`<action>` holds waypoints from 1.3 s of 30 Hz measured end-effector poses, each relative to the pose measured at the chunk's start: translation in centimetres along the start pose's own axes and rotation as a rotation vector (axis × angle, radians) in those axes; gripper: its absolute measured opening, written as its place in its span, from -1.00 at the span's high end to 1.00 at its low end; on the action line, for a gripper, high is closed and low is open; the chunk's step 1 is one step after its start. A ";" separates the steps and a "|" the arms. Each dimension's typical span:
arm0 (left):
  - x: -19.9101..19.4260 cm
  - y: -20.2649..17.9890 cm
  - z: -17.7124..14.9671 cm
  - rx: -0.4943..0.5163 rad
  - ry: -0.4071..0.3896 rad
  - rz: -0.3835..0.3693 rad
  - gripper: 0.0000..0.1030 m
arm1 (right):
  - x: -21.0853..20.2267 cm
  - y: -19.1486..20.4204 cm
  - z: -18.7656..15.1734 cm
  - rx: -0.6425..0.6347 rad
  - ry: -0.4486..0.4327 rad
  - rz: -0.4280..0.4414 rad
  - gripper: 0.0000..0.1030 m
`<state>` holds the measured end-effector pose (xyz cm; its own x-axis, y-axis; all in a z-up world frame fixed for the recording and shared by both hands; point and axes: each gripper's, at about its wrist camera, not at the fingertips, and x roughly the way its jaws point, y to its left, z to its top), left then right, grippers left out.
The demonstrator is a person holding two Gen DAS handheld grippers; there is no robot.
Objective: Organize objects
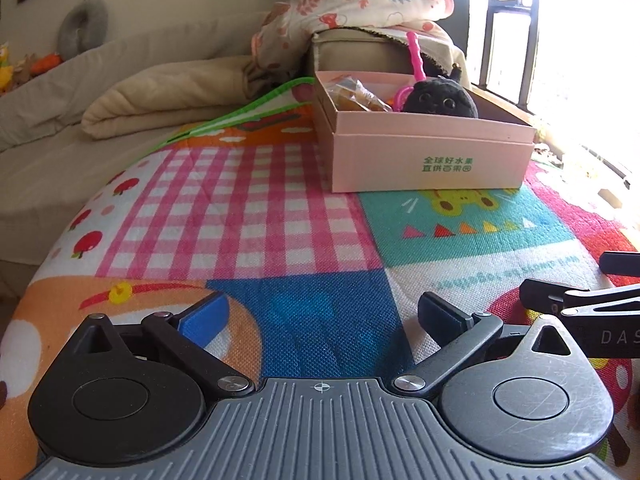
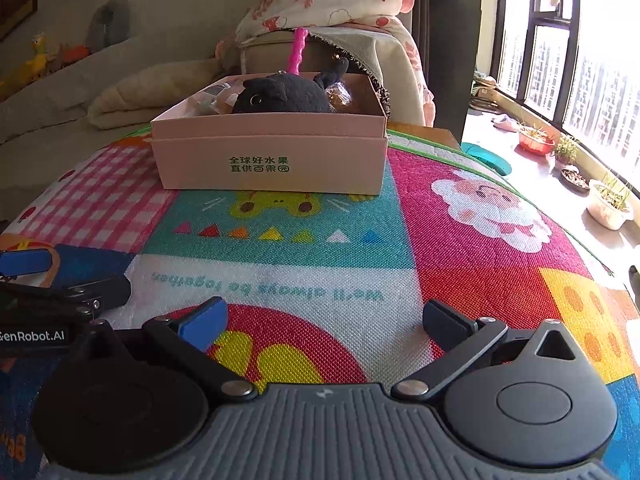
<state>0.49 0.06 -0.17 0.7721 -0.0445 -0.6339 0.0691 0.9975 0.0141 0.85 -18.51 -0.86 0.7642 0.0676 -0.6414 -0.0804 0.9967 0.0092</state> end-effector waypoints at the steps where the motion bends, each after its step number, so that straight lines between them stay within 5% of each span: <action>1: 0.0 0.0 0.0 0.002 0.000 0.001 -1.00 | 0.1 0.1 0.0 -0.002 -0.001 -0.005 -1.00; 39: 0.0 0.0 0.0 -0.001 0.000 0.000 -1.00 | -0.2 0.3 -0.1 0.001 -0.004 -0.006 -1.00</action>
<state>0.46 0.07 -0.16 0.7719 -0.0448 -0.6342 0.0690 0.9975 0.0135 0.67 -18.27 -0.79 0.7675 0.0613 -0.6382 -0.0748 0.9972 0.0059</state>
